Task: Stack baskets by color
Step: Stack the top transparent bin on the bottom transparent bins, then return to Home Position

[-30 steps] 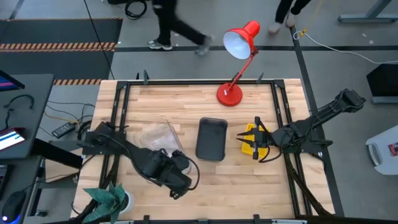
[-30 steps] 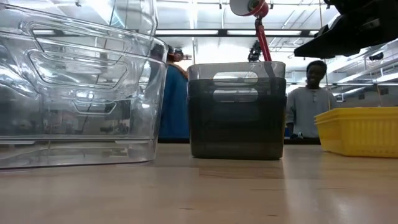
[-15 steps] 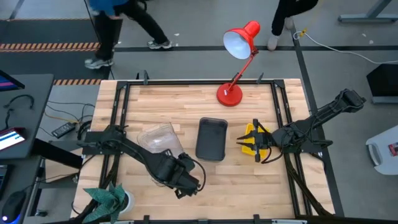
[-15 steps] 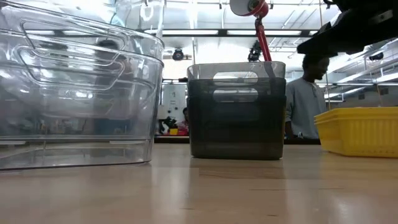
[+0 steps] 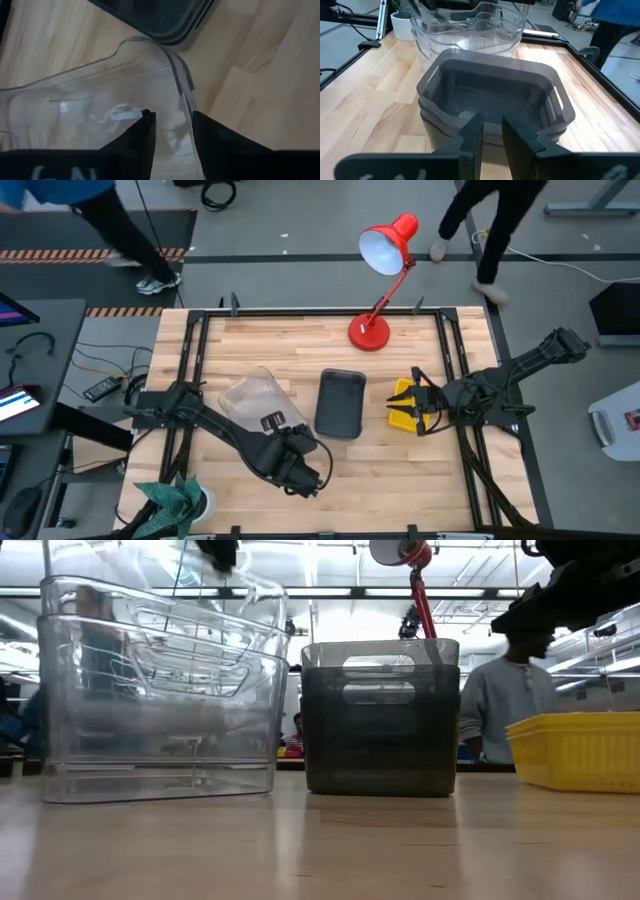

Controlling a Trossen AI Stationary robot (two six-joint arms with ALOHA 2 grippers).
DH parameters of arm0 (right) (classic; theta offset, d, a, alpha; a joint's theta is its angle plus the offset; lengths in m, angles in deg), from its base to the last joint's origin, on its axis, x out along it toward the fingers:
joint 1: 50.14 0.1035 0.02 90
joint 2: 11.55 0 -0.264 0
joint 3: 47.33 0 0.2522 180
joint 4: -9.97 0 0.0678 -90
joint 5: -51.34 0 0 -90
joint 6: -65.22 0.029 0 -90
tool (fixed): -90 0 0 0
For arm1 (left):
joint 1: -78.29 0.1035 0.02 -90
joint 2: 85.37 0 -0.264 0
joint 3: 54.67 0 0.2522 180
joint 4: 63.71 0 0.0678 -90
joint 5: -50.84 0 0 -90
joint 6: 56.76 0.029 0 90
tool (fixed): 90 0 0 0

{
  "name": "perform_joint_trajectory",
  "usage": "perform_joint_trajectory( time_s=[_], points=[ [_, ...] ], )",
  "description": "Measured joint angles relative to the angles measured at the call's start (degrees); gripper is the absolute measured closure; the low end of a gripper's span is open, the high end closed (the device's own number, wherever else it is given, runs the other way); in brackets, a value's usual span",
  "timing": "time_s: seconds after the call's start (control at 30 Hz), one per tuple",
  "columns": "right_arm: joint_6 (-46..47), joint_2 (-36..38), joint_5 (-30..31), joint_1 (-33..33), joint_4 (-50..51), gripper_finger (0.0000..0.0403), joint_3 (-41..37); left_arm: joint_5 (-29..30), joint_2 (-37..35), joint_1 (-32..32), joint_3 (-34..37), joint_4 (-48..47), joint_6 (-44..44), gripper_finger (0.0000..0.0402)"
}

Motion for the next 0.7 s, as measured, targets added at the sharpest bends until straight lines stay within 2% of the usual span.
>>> perform_joint_trajectory(
  time_s=[0.1,0.3,0.5,0.57,0.67,0.7],
  points=[
    [0.2,0.9,0.0,0.0,0.7,0.0325,0.0,-0.6,0.1,0.0,2.0,1.3,-0.9,0.0281],
    [0.5,1.0,0.0,0.0,0.6,0.0325,0.0,-1.3,-1.3,0.0,1.1,1.7,-3.0,0.0288],
    [1.2,1.2,-0.9,0.0,0.5,0.0325,0.0,-1.1,-2.7,0.0,1.0,4.2,-3.5,0.0240],
    [1.2,1.1,-0.9,0.0,0.3,0.0325,0.0,1.0,-2.8,0.3,1.0,1.7,-3.4,0.0223],
    [0.8,1.2,-1.3,0.0,-0.9,0.0325,0.0,9.7,-3.7,-0.1,1.0,-2.3,-4.2,0.0212],
    [0.8,1.2,-1.5,0.0,-0.9,0.0325,0.0,10.9,-4.3,0.0,1.0,-2.1,-4.1,0.0213]
  ],
)
